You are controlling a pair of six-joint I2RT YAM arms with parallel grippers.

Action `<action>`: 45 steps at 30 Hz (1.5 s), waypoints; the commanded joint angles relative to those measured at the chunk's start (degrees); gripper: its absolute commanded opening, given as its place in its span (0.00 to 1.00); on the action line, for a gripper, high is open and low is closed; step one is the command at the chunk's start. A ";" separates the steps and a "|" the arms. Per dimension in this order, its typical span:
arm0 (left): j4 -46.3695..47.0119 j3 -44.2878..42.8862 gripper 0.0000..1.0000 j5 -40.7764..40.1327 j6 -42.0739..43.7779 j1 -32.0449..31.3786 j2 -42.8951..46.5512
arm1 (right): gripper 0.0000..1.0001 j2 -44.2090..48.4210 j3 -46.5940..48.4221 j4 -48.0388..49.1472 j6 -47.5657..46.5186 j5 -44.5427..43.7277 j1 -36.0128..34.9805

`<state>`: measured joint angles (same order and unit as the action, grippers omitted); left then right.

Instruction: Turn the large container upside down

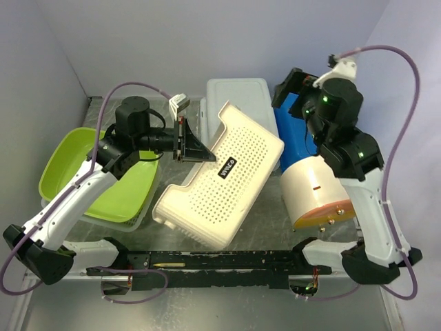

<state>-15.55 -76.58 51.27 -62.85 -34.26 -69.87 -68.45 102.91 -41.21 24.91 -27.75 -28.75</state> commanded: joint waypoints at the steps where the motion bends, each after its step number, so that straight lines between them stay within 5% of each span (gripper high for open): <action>1: -14.65 -11.26 0.07 0.78 13.79 -0.28 -0.49 | 1.00 -5.77 4.13 -6.36 -7.34 13.81 0.20; 4: -22.92 -13.28 0.07 -1.30 20.24 -0.28 -1.74 | 1.00 -6.99 3.29 -5.22 -13.75 24.28 0.19; 8: -12.31 -2.06 0.07 6.73 12.97 -0.27 0.08 | 1.00 -10.32 3.07 -5.97 -21.06 39.41 0.23; 11: -12.55 0.62 0.07 13.46 15.56 -0.09 -2.03 | 0.93 -10.54 -0.23 -3.72 -26.08 48.95 0.20; 16: -18.50 -0.35 0.07 15.92 22.73 -0.13 -5.27 | 0.94 -11.96 -1.48 -4.99 -33.36 73.57 9.83; 22: -24.44 -4.04 0.07 22.24 29.42 -0.06 -9.72 | 0.93 -15.86 0.89 -18.49 -49.65 86.47 10.89; 28: -28.59 -6.53 0.07 29.09 37.16 -0.32 -12.93 | 0.93 -19.91 -0.14 -21.97 -61.17 101.25 12.75; 34: -37.90 -9.22 0.11 27.53 48.76 -0.37 -18.11 | 0.90 -23.75 0.44 -34.83 -70.86 102.92 12.76; 36: -39.31 -10.29 0.38 23.64 48.65 -0.35 -19.58 | 0.90 -21.19 -4.67 -28.48 -64.46 102.39 12.76; 39: -41.11 -13.29 0.61 16.52 48.00 -0.37 -21.72 | 0.90 -14.70 -14.88 -11.14 -48.12 99.21 12.76; 41: -41.82 -15.93 0.69 12.44 47.59 -0.24 -23.15 | 0.91 -10.15 -20.49 0.84 -38.33 93.98 12.75; 45: -42.43 -21.14 0.77 4.76 45.56 1.78 -25.65 | 0.93 -5.46 -23.09 3.68 -32.82 82.99 12.70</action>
<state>-56.10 -92.29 64.88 -16.80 -34.15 -93.91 -78.50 80.90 -48.80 -20.05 65.60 -16.08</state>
